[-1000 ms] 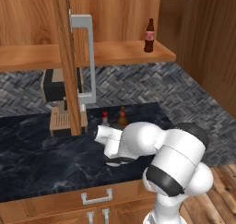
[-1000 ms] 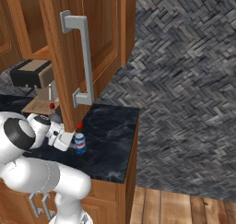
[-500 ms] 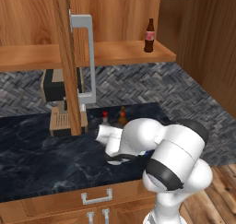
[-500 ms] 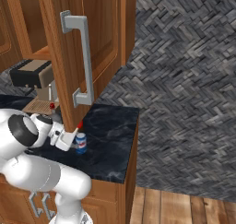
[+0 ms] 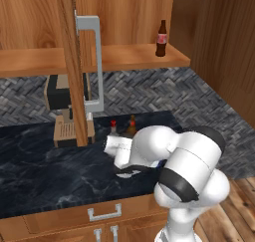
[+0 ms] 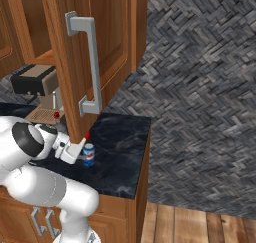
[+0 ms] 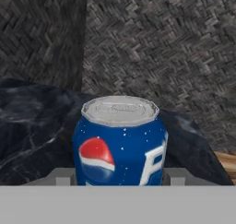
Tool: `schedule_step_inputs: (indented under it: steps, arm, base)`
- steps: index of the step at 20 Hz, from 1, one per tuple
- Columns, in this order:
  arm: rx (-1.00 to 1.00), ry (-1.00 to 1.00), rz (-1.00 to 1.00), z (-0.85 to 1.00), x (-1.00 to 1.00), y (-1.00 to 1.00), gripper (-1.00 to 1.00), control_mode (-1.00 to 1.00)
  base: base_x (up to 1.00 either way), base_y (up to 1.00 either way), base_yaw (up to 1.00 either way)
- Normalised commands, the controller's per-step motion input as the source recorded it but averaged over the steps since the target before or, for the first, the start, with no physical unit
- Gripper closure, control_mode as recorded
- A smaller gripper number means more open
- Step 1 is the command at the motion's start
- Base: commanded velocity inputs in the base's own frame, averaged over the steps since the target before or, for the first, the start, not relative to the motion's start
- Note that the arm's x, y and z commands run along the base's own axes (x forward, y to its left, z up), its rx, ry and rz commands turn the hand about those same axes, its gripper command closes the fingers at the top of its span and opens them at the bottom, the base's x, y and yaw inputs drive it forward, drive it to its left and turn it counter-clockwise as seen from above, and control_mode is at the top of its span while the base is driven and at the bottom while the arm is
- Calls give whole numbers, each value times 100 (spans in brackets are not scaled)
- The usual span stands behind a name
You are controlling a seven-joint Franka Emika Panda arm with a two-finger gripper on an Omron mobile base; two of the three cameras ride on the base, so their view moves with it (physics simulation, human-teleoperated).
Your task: Sort all alcoholic drinks to one cabinet, and non-alcoholic drinks to the other.
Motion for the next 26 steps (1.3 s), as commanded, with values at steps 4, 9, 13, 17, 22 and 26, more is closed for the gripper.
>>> schedule_step_inputs:
  steps: [4, 9, 13, 17, 22, 26]
  arm:
    - [-1, 0, 0, 18, -26, -3, 100, -100]
    - [0, 0, 0, 57, -43, -1, 100, -100]
    - [0, 0, 3, 71, -33, -1, 100, -100]
    - [0, 0, 7, 65, -26, -5, 100, -100]
    - [0, 0, 12, 60, -23, -2, 100, -100]
    - [0, 0, 17, 53, -23, 0, 100, -100]
  base:
    - [0, 0, 0]
    - [0, 0, 0]
    - [0, 0, 0]
    - [0, 0, 0]
    - [0, 0, 0]
    - [0, 0, 0]
